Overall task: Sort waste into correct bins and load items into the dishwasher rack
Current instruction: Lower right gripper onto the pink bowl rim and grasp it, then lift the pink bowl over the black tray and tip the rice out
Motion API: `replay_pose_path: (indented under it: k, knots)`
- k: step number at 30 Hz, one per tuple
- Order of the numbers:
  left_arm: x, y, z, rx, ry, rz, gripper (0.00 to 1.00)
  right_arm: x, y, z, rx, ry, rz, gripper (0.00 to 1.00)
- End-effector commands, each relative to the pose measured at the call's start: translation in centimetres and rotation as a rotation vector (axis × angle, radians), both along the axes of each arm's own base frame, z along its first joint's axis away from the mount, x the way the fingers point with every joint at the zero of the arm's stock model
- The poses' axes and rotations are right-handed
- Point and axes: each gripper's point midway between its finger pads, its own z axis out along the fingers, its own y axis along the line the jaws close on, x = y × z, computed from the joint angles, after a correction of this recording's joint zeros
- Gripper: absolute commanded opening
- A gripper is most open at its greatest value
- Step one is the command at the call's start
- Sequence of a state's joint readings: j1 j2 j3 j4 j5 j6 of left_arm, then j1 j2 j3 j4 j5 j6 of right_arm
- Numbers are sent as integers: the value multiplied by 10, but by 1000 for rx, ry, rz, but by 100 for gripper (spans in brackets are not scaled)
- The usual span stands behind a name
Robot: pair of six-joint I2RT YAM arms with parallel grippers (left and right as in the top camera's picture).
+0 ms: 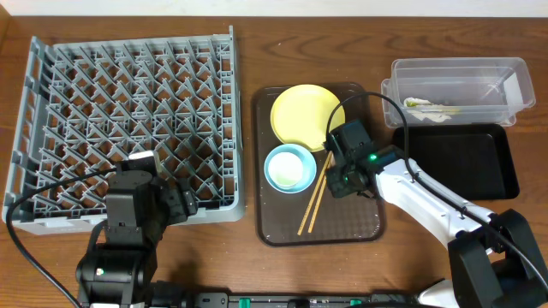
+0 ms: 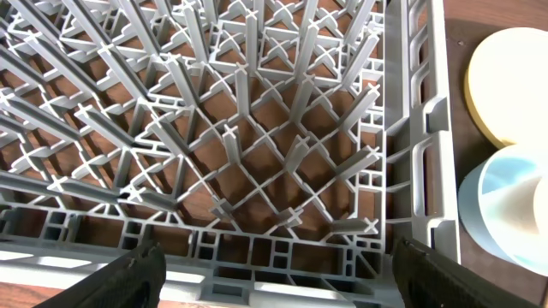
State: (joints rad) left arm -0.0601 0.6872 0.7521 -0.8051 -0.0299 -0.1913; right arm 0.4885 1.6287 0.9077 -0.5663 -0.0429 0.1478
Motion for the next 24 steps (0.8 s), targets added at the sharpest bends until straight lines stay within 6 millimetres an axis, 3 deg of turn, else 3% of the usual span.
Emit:
replay_pose_path:
  k: [1,17,24]
  knots:
    - [2,0,10,-7,-26,10,86,1,-9,-5,-41,-12,-22,3]
    - [2,0,10,-7,-26,11,86,18,-20,3,-105,-90,-78,1]
    - [2,0,10,-7,-26,11,86,35,-11,49,-35,-156,-129,1]
